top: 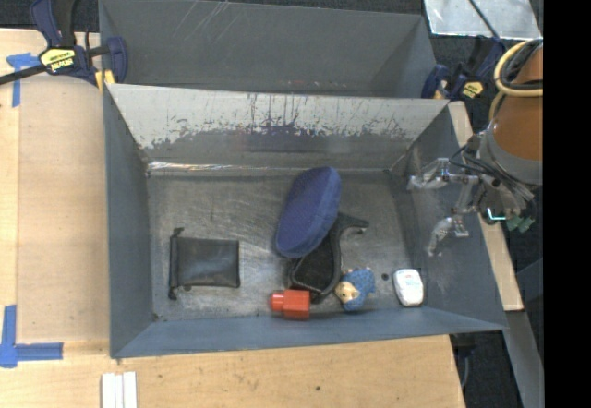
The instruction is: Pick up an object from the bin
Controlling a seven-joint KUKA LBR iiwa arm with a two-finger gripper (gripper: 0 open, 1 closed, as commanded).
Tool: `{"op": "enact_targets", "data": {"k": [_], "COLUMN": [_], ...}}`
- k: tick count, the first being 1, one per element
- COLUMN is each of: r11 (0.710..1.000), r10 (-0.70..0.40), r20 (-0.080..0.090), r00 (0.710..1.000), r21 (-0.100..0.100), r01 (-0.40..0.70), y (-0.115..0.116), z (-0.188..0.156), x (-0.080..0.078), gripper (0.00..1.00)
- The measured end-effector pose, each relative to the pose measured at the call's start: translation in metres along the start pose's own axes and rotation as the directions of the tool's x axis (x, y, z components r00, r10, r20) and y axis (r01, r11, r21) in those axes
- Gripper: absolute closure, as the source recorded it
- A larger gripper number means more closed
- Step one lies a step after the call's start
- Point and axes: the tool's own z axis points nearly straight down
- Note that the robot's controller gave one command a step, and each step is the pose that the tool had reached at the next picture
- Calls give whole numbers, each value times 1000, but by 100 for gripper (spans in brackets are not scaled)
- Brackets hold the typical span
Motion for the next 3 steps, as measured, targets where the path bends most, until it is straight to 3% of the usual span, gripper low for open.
{"op": "enact_targets", "data": {"k": [1, 2, 3], "r11": [982, 976, 975], "r10": [-189, -220, -222], "r20": [33, 20, 20], "r00": [981, 975, 975], "r21": [8, 6, 8], "r01": [189, 220, 222], "y": [101, 114, 114], "z": [82, 101, 102], "x": [4, 0, 0], "gripper": [0, 0, 100]}}
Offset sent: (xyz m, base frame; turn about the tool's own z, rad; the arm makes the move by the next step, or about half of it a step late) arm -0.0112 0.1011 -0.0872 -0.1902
